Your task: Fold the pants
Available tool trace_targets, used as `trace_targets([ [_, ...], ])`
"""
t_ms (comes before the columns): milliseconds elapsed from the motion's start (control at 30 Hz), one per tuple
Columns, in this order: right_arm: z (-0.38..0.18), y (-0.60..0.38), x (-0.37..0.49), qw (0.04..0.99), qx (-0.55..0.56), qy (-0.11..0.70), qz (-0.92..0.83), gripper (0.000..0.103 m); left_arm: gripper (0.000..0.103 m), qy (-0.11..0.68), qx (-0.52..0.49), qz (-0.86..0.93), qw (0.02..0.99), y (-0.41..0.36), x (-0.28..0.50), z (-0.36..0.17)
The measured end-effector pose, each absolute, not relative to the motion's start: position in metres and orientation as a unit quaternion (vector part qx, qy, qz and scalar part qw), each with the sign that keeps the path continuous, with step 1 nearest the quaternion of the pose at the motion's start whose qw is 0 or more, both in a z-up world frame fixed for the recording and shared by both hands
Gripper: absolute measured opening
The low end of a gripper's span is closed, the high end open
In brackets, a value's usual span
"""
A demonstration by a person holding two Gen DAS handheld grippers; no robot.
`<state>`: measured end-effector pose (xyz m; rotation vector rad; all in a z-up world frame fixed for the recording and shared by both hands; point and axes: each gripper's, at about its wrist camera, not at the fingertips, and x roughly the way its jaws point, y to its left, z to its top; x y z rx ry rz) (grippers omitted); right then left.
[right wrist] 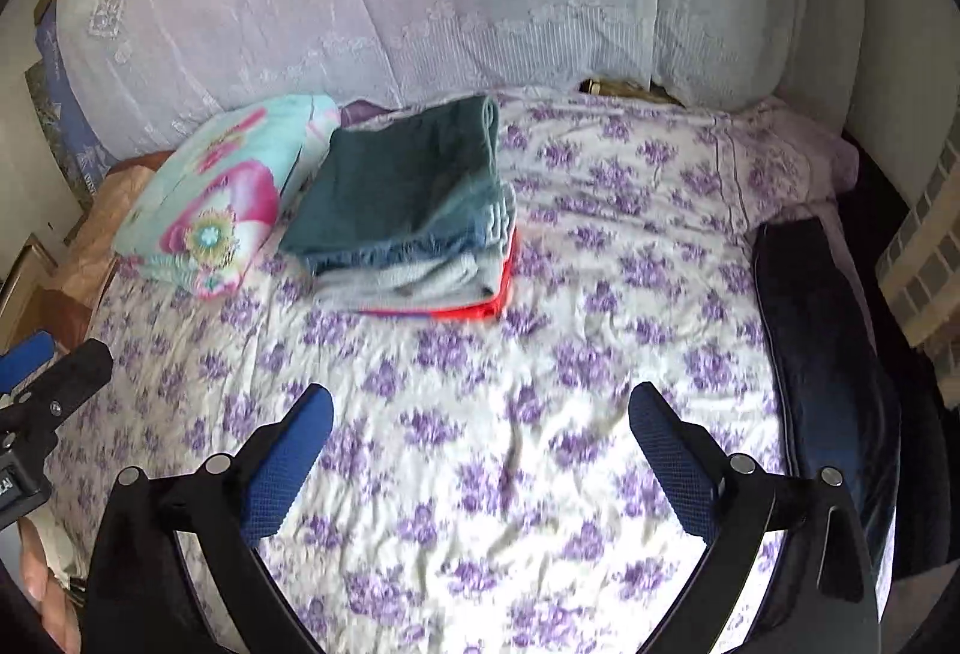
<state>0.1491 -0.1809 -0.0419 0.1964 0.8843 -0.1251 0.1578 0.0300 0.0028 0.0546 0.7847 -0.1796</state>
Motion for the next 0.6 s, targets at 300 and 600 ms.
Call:
trace_targets([
  [300,-0.030,-0.186,0.087,0.906,0.076,0.409,-0.083,0.099,0.098,0.384,0.025,-0.102,0.917,0.015,0.077,0.015],
  [600,-0.018,-0.193,0.068,0.909,0.081,0.402,-0.071,0.099,0.098,0.371,0.024,-0.103,0.923,0.008,0.060,0.030],
])
